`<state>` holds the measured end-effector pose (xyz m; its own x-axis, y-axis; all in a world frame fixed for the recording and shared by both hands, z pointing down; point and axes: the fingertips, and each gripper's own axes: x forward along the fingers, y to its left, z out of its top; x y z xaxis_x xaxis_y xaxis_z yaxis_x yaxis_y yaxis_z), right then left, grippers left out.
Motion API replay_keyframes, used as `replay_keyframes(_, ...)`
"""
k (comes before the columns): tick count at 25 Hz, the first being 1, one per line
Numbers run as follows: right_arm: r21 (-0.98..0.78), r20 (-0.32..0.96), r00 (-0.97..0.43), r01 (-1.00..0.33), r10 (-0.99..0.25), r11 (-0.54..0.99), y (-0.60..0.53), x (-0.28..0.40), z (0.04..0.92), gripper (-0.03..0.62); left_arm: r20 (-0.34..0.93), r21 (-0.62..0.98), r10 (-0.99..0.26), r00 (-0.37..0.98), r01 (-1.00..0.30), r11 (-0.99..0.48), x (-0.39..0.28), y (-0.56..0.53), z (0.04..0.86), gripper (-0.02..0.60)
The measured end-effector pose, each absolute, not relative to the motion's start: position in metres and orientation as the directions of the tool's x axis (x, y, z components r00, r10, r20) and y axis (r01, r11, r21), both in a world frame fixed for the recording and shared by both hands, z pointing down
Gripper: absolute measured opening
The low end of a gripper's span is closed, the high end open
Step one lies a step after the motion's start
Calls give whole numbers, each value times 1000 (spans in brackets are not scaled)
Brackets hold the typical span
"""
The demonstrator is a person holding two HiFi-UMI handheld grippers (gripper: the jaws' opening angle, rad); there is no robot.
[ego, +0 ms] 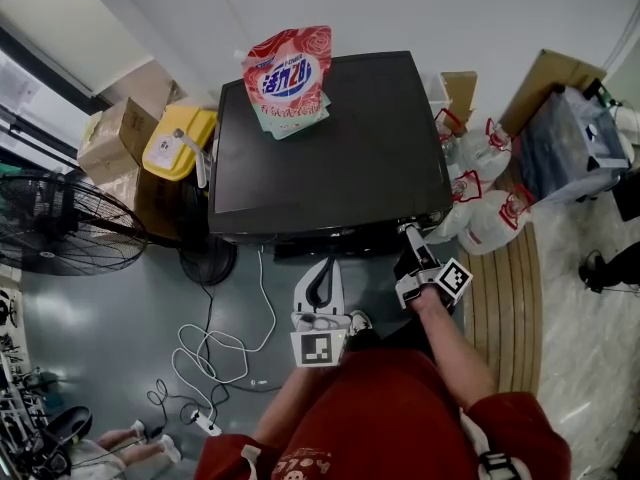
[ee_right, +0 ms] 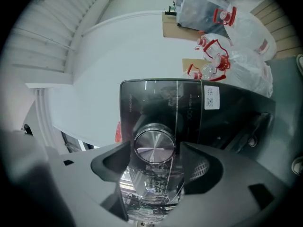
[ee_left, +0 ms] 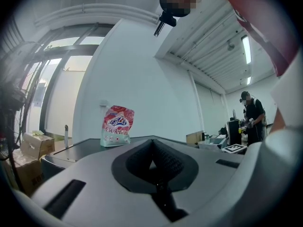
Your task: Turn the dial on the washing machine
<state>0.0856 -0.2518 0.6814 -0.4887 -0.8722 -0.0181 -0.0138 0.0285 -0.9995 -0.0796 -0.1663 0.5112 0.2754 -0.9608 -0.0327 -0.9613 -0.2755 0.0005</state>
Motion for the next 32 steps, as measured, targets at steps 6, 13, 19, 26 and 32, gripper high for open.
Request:
replay_keyframes(6,-998,23,-508,-68,-861,14,-236,87,689,315,-21,-9,-961,274,-962,-274,-81,-166,514,9)
replay_keyframes(13,-974,53,-582,-208,-812,86,-219,75,666,304,-17,10,-961,275,-961,-275,-81,-169,517,9)
replay_keyframes(19,-941,76,-603,-306,-794,143,-208,69,649,299,-5,-21,-963,269,-963,-269,-84,-168,520,9)
replay_keyframes(26,-863,106,-613,-447,-783,234,-199,64,618,296,8,-3,-969,248,-969,-248,-92,-166,512,9)
replay_keyframes(32,-702,120,-601,-614,-790,361,-196,64,576,288,0,-5,-974,226,-974,-226,-102,-164,489,9)
